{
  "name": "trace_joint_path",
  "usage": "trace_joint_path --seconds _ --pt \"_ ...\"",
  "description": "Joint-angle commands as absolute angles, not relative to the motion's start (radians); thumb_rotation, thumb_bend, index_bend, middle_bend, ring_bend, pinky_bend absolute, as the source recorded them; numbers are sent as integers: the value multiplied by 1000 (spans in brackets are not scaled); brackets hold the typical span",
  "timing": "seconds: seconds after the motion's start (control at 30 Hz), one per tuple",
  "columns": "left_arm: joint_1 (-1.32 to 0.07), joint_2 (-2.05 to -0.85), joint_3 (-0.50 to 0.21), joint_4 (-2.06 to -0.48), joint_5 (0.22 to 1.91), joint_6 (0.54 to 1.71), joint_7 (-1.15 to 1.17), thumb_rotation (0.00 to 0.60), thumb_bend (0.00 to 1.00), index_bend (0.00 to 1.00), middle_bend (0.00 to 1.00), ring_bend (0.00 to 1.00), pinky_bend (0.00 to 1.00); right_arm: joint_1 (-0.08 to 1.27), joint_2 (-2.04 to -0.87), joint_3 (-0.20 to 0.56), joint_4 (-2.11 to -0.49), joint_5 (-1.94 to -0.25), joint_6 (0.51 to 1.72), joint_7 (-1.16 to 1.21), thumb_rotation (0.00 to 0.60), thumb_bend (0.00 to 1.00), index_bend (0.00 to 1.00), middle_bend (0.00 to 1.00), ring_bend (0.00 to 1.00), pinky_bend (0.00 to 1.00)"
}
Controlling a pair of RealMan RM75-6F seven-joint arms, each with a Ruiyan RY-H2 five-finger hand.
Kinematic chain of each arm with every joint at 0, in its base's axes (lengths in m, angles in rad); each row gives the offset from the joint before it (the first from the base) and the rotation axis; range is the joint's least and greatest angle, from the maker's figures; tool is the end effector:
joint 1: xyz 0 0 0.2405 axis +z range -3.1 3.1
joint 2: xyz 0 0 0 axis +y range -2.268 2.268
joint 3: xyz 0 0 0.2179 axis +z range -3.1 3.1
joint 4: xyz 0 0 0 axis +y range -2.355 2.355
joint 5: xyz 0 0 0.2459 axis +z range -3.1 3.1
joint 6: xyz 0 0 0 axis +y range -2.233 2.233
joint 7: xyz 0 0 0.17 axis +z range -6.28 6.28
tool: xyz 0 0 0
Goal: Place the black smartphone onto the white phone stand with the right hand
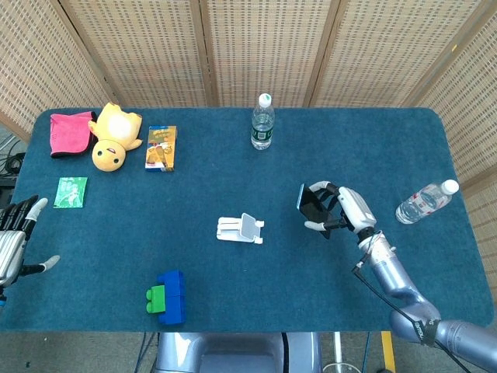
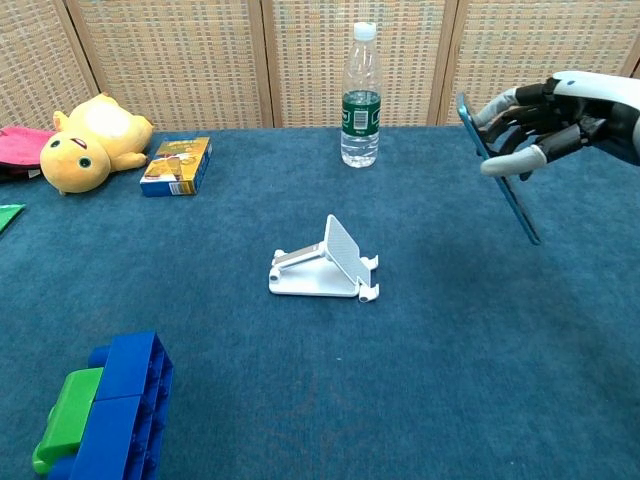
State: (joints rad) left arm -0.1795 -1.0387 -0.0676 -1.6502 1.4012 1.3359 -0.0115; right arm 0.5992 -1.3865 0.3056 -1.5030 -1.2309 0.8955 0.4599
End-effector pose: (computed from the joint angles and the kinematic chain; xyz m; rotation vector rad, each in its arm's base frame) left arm -0.2940 0.2383 0.1166 -1.4277 -0.9611 -0.8336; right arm -0.1503 -0.3740 0.0033 1.4293 -1.5945 1.3704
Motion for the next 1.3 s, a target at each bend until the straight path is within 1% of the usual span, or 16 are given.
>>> trace_joint_path --seconds 0.03,0.13,0.4,0.6,0.97,1.3 --pt "-183 -1034 -72 -1652 1393 1329 -21 600 0 0 0 0 0 634 -1497 305 -1428 -1315 950 489 600 404 447 500 496 495" --pt "-186 -1030 -73 -1655 1392 1325 -26 600 0 0 0 0 0 653 -1563 294 -1365 -1349 980 485 600 402 447 500 496 495" --pt "-192 -1023 -77 -1653 1380 1309 -40 600 0 0 0 0 0 699 -1698 289 -1247 -1374 1022 447 600 402 447 500 496 495" --pt "-206 -1018 -85 -1646 1351 1276 -53 600 0 0 0 0 0 732 -1785 301 -1199 -1367 1037 429 600 404 447 500 496 495" --pt "-222 -1023 -88 -1637 1324 1243 -44 600 0 0 0 0 0 756 -1868 301 -1136 -1353 1043 445 600 404 447 500 496 495" --pt "-230 -1022 -91 -1640 1309 1230 -40 600 0 0 0 0 0 761 -1897 295 -1115 -1351 1046 462 600 402 447 500 496 495"
